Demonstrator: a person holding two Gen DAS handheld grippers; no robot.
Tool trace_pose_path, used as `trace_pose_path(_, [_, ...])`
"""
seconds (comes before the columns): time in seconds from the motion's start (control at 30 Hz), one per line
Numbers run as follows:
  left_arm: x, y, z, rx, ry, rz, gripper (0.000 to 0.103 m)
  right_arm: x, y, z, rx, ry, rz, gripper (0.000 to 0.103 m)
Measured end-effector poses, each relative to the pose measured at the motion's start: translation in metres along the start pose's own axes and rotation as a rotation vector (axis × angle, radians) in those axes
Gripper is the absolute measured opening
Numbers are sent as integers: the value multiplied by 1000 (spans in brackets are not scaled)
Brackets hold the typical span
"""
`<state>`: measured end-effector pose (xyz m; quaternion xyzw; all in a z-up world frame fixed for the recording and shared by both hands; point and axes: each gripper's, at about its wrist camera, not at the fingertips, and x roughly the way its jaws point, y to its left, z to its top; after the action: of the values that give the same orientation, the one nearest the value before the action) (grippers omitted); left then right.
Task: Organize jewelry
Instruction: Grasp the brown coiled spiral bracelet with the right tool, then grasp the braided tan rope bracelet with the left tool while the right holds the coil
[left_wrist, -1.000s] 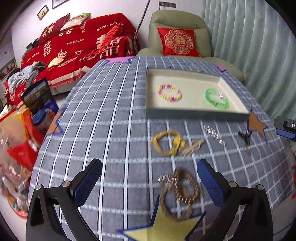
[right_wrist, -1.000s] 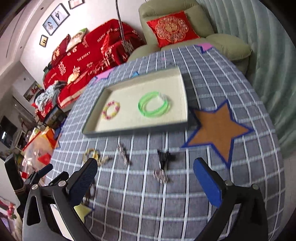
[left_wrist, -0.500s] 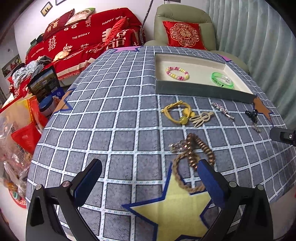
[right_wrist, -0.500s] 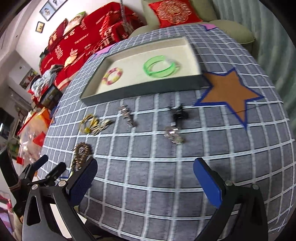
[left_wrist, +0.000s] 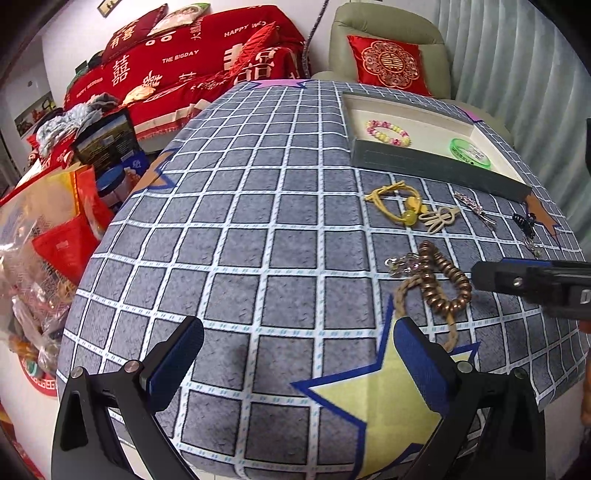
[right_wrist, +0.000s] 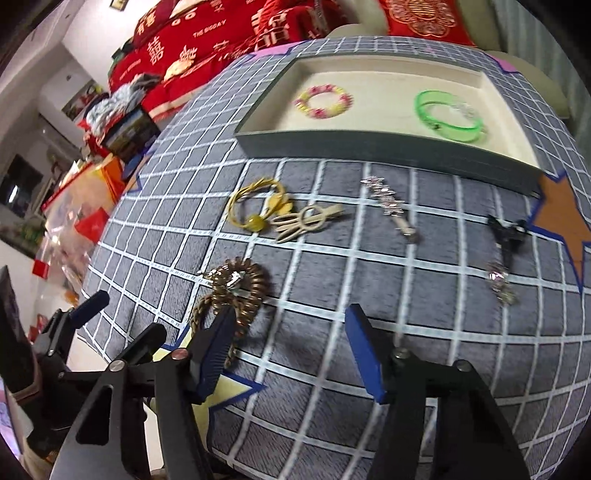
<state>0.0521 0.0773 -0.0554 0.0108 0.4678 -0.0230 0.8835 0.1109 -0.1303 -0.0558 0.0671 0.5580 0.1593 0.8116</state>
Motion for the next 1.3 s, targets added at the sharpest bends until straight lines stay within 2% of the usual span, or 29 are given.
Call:
trace_pose_path(0.07, [1,2,-1,-3,0,-1,103,6,5,1,-17,13,-14,55])
trace_pose_path(0.2, [3,3,-2,-5,5,-5,103,10,15,1,-87,12,-102,42])
trace_pose_path(0.63, [6,-2,-1,5,7,-7,103,18,39,-2,-293,15,-207,39])
trace_pose_path(0.67, [6,-2,-2,2,9,-5,103,18,41,-2,-302,13,-207,31])
trace_pose_path(0.7, [6,-1,-2,1,11,-5,103,17,41,-2,-309,11,-214,17])
trace_pose_path(0.73, [7,-1,-2,-1,14,-7,103,17,41,-2,-314,10,-225,11])
trace_pose_path(0.9, [7,-8,0,18,16,-19,103,9,25,-6,-280,-7,-244,11])
trace_pose_path(1.13, [12,-35,8,66,23,-74,103,-4,-8,-13,-184,-20,-236,12])
trace_pose_path(1.17, [14,-39,9,72,27,-80,101,-6,-12,-14,-176,-23,-236,12])
trace_pose_path(1.2, [17,-44,10,80,40,-83,92,-7,-14,-15,-171,-26,-234,11])
trace_pose_path(1.3, [24,-52,10,81,65,-75,89,-9,-18,-18,-160,-32,-226,11])
